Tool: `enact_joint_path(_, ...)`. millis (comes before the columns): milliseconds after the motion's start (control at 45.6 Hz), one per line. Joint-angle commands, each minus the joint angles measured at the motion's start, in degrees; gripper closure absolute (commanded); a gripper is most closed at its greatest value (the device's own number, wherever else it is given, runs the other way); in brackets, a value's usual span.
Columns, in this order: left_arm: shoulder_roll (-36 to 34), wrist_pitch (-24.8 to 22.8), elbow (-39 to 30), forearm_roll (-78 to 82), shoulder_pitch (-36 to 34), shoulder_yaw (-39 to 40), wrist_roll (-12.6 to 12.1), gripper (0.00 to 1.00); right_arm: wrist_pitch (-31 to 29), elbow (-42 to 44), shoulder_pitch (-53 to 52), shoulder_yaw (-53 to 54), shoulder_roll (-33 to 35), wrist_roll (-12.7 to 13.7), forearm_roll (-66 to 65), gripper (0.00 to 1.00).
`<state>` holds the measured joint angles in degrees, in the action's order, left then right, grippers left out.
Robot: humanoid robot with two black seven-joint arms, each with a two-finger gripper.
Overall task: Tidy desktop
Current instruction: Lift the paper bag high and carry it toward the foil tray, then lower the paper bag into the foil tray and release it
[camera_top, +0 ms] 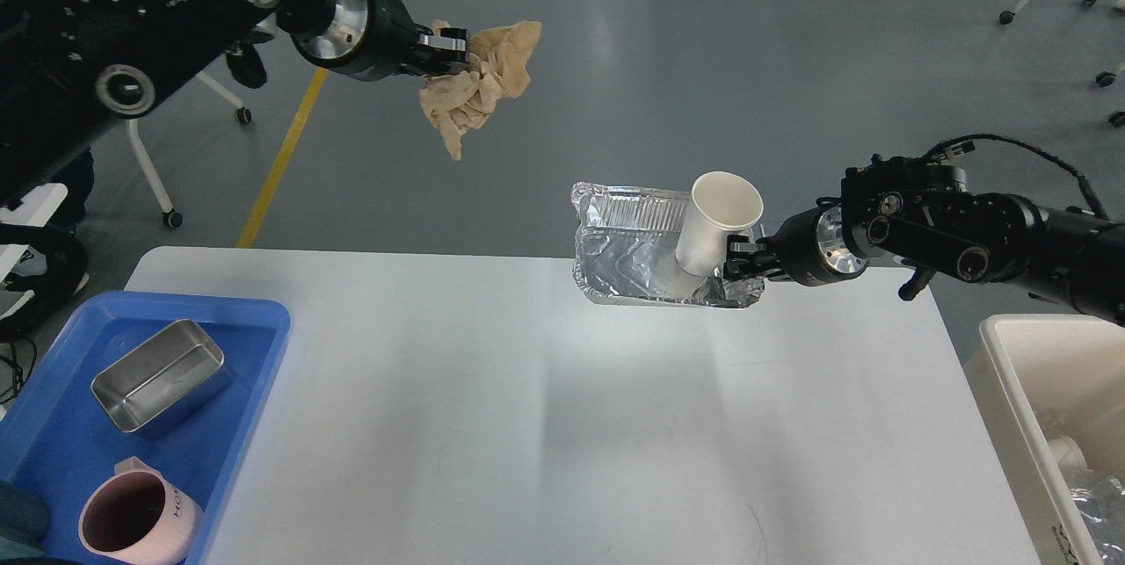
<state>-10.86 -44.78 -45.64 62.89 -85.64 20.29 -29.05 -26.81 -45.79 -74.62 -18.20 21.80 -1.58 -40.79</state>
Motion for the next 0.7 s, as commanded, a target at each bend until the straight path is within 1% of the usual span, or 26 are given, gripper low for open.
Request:
enact_joint_path(0,8.0,0.8,4.2,0.2,0.0,-2.4,0.1,1.00,0.0,0.0,0.0,-0.1,0.2,-0.1,0.0,1.00)
enact_joint_path(110,12.4,2.5,5.9,0.1,-0.1,-5.9,0.3,1.00,0.0,0.0,0.0,-0.1,0.2,-0.1,0.0,1.00)
enact_joint_path(263,16.7,3.5,7.5,0.1,0.6,-7.8,0.4,1.00,0.0,-0.1,0.0,0.0,-0.1,-0.1,0.0,1.00)
enact_joint_path(439,18.0,5.1,7.8,0.0,1.0,-10.2,0.4,1.00,0.0,-0.1,0.0,0.0,-0.2,-0.1,0.0,1.00)
enact_joint_path(548,18.5,5.8,7.8,0.0,2.5,-10.4,0.3,1.00,0.0,-0.3,0.0,0.1,-0.2,-0.1,0.0,1.00)
enact_joint_path(658,18.6,6.2,7.8,-0.6,3.3,-10.4,0.3,0.88,0.1,-0.5,0.0,0.1,-0.1,-0.1,-0.1,1.00)
enact_joint_path(680,18.6,6.3,7.8,-0.6,3.3,-10.4,0.3,0.84,0.0,-0.5,0.0,0.1,-0.1,-0.1,0.0,1.00)
